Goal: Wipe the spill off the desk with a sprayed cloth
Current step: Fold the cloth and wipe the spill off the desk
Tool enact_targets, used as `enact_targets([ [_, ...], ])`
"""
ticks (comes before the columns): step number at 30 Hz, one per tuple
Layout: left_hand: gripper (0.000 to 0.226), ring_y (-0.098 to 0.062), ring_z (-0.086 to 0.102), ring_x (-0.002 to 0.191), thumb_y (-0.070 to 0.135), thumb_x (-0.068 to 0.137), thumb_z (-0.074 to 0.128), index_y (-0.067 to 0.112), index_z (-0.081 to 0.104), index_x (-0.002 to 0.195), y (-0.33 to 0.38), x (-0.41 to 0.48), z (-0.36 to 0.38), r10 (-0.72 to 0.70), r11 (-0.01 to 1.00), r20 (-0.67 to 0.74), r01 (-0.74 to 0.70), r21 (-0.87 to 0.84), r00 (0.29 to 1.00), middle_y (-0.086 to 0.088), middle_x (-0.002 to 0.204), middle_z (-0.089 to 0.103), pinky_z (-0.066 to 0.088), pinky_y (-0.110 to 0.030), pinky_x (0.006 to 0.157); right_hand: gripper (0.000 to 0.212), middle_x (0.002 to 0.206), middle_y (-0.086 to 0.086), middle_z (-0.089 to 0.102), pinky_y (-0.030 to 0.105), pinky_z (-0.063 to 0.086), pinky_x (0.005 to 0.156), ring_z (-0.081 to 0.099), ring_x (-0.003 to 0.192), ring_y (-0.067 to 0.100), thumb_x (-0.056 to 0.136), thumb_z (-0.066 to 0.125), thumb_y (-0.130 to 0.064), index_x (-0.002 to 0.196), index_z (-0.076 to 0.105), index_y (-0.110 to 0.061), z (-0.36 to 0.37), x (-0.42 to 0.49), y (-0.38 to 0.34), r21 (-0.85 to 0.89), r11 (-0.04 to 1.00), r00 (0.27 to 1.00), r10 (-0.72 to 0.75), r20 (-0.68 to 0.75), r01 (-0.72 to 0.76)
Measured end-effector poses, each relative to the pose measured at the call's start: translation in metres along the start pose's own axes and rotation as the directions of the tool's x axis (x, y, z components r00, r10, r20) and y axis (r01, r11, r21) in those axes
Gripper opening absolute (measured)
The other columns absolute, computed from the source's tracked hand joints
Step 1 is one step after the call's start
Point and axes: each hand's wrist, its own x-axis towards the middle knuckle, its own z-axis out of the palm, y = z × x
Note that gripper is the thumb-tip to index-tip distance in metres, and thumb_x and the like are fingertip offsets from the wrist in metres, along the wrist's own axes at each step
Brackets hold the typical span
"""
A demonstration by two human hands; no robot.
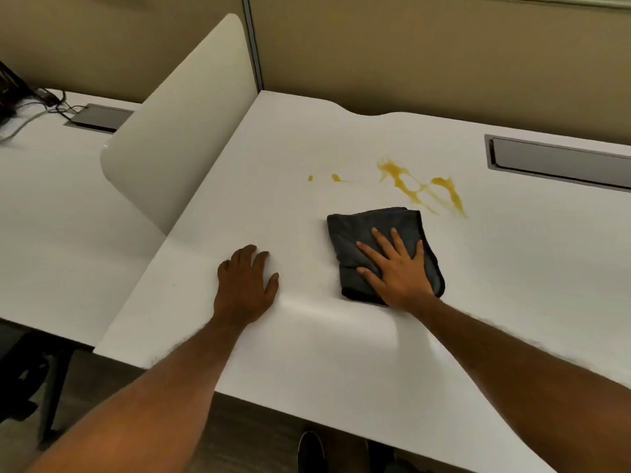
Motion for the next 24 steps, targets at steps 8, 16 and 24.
enact_targets([
  [8,0.059,-0.026,0.026,0.147,0.046,0.095,0.046,0.019,0.041,0.147,0.047,0.071,0.018,0.056,0.997,0.025,-0.054,-0.048,0.998,-0.010,0.158,0.031,0.018,-0.050,0.118,0.073,0.165,0.001,-0.009,0.075,-0.009,0.107,-0.015,0.149,0.036,0.083,0.006,-0.081,0.149,-0.002,-0.052,0.000,0.005,0.015,-0.004,0.976,0.976,0.218,0.004,-0.218],
  [16,0.064,-0.026,0.024,0.148,0.051,0.091,0.036,0.019,0.043,0.145,0.055,0.076,0.028,0.023,0.994,-0.070,-0.030,-0.105,0.997,-0.010,0.158,0.032,0.008,-0.053,0.122,0.075,0.165,0.004,-0.006,0.076,-0.011,0.105,-0.012,0.149,0.039,0.083,0.009,-0.081,0.151,0.002,-0.048,-0.002,0.027,0.026,0.036,0.902,0.902,0.430,-0.032,-0.429],
  [24,0.064,-0.026,0.023,0.149,0.052,0.091,0.036,0.019,0.043,0.145,0.053,0.080,0.030,0.039,0.992,-0.071,-0.047,-0.113,0.997,-0.006,0.159,0.032,0.009,-0.052,0.122,0.072,0.165,0.002,0.003,0.075,-0.006,0.109,-0.006,0.150,0.036,0.087,0.015,-0.075,0.152,0.014,-0.044,-0.010,0.058,0.038,0.120,0.827,0.825,0.560,-0.077,-0.550],
])
